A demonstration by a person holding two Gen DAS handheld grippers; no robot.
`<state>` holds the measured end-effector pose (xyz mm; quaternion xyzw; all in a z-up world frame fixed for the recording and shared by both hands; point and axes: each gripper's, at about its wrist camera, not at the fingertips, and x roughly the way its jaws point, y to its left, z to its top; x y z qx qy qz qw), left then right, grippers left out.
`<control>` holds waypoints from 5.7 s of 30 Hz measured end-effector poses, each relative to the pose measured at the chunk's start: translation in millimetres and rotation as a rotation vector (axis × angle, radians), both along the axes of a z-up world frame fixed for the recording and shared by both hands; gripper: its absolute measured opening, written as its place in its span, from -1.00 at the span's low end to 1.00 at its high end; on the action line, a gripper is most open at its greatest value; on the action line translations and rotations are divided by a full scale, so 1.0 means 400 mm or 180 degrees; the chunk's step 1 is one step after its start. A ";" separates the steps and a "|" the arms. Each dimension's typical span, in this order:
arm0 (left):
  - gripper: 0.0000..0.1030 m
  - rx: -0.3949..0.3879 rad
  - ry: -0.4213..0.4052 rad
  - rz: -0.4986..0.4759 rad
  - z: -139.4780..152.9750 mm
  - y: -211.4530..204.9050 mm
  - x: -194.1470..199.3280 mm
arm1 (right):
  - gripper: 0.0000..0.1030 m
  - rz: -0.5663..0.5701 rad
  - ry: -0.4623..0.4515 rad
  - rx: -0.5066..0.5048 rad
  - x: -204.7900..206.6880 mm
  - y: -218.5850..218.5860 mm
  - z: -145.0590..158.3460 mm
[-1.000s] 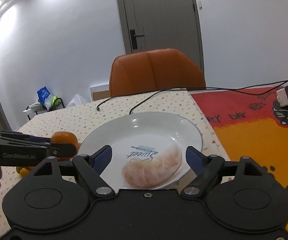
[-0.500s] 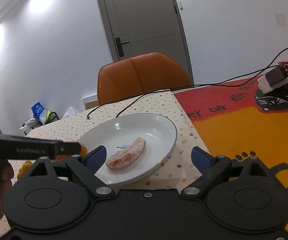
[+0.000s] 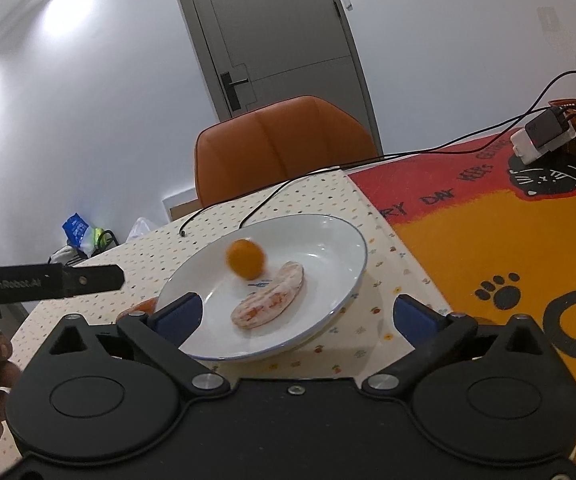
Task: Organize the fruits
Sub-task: 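Lower the orange into the white plate and open the left tool, then move both tools back toward the remaining fruit, then grasp the small red apple with the right tool while the left tool grasps an olive-green fruit, then carry both fruits into the white plate and open both tools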
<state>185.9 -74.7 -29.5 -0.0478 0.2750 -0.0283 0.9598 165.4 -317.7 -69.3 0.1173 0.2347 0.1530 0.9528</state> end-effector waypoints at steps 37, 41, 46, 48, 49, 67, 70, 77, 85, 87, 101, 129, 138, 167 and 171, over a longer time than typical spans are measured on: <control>0.82 -0.0182 -0.0193 0.0607 0.042 0.273 -0.176 | 1.00 0.0365 -0.0198 -0.0004 -0.075 0.193 0.100; 0.82 -0.0197 -0.0187 0.0635 0.036 0.293 -0.186 | 1.00 0.0383 -0.0186 -0.0054 -0.075 0.214 0.104; 0.82 -0.0307 -0.0164 0.0668 0.024 0.322 -0.198 | 1.00 0.0438 -0.0184 -0.0125 -0.078 0.236 0.108; 0.81 -0.0360 -0.0141 0.0695 0.016 0.333 -0.202 | 1.00 0.0439 -0.0200 -0.0196 -0.081 0.247 0.109; 0.81 -0.0372 -0.0131 0.0703 0.012 0.336 -0.204 | 1.00 0.0441 -0.0205 -0.0224 -0.082 0.252 0.109; 0.34 -0.0464 0.0158 0.0770 -0.069 0.365 -0.180 | 0.55 0.0700 -0.0076 -0.0265 -0.069 0.302 0.069; 0.17 -0.0461 0.0238 0.0774 -0.089 0.364 -0.166 | 0.37 0.0801 -0.0030 -0.0278 -0.063 0.314 0.056; -0.02 -0.0532 0.0336 0.0689 -0.125 0.363 -0.147 | 0.07 0.0968 0.0096 -0.0328 -0.048 0.356 0.030; -0.20 -0.0636 0.0403 0.0664 -0.158 0.373 -0.119 | -0.01 0.1030 0.0198 -0.0403 -0.029 0.400 0.006; -0.20 -0.0649 0.0392 0.0672 -0.162 0.380 -0.113 | -0.01 0.1030 0.0224 -0.0425 -0.022 0.406 0.000; -0.54 -0.0714 0.0375 0.0456 -0.162 0.389 -0.116 | -0.15 0.1077 0.0344 -0.0568 0.033 0.479 -0.026; -0.54 -0.0794 0.0318 0.0646 -0.126 0.457 -0.145 | -0.57 0.0989 0.0396 -0.0631 0.058 0.522 -0.049; -0.54 -0.0697 0.0211 0.0510 -0.091 0.396 -0.134 | -0.57 0.1001 0.0206 -0.0459 0.025 0.464 -0.008; -0.54 -0.0270 -0.0001 -0.0164 0.002 0.106 -0.068 | -0.57 0.0401 -0.0256 0.0059 -0.013 0.165 0.069; -0.54 -0.0347 -0.0106 -0.0230 0.006 0.080 -0.046 | -0.57 0.0361 -0.0360 0.0050 -0.008 0.132 0.082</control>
